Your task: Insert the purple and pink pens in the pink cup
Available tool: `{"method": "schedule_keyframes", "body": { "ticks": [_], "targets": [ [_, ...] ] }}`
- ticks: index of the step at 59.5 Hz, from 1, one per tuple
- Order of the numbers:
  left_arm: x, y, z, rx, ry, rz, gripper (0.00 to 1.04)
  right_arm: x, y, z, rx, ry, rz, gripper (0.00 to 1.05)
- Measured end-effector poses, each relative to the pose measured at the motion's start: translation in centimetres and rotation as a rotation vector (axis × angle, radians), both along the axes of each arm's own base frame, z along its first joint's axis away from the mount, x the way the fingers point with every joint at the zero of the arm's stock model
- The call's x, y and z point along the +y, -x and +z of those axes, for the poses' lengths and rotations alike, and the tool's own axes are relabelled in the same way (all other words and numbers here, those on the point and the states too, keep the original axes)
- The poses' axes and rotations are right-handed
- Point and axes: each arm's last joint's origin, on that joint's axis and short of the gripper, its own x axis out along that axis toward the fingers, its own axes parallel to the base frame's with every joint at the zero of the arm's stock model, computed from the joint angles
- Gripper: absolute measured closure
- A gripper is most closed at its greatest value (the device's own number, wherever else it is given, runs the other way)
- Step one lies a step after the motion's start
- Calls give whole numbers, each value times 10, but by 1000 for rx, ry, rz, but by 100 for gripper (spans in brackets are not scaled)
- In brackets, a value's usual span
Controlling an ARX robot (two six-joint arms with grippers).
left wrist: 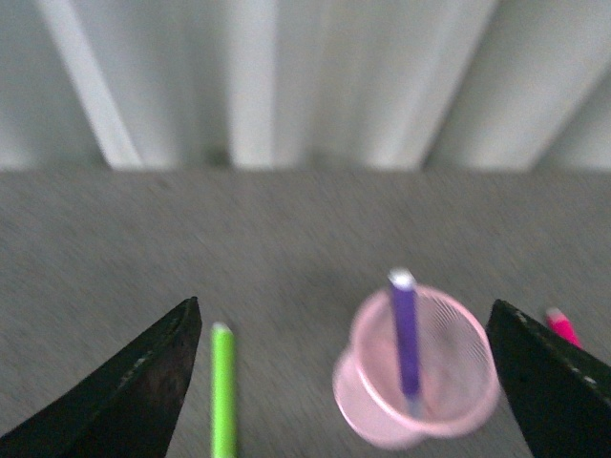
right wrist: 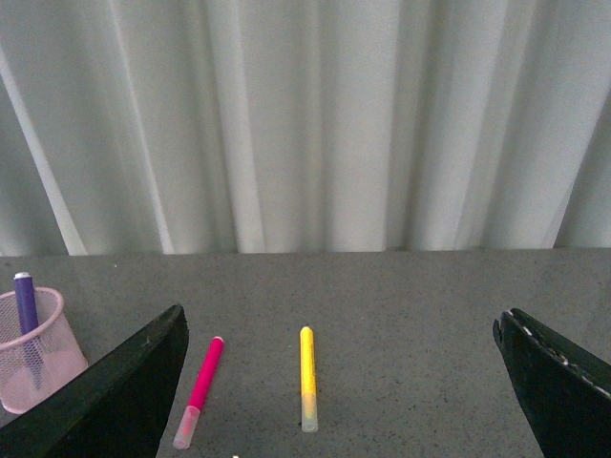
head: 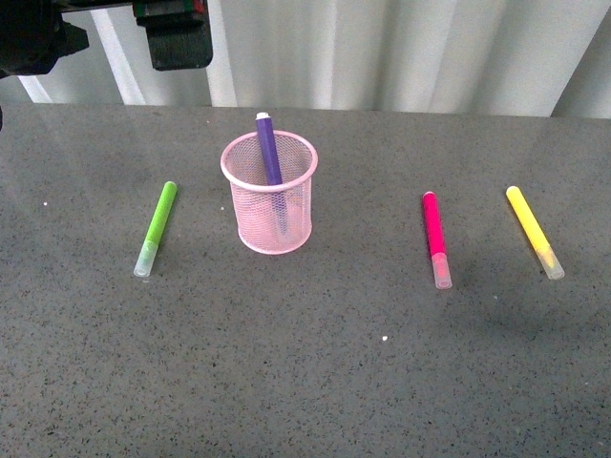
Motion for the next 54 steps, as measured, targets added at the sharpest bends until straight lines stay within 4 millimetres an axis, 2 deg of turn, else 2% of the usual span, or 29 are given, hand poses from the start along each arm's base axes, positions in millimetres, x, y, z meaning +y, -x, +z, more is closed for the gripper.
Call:
{"method": "schedule_keyframes", "body": {
  "ticks": [5, 8, 12, 17, 28, 54],
  "targets": [
    [12, 13, -7, -192, -29, 81, 28, 0, 0, 0, 0, 0, 0, 7],
    [20, 22, -7, -249, -26, 94, 35, 0, 0, 0, 0, 0, -1, 7],
    [38, 40, -4, -313, -29, 114, 51, 0, 0, 0, 0, 0, 0, 7],
    [51, 56, -7, -320, -35, 120, 68, 0, 0, 0, 0, 0, 0, 7],
    [66, 83, -16, -308, -44, 108, 100, 0, 0, 0, 0, 0, 0, 7],
    [87, 126, -32, -302, -50, 110, 101, 0, 0, 0, 0, 0, 0, 7]
  ]
}}
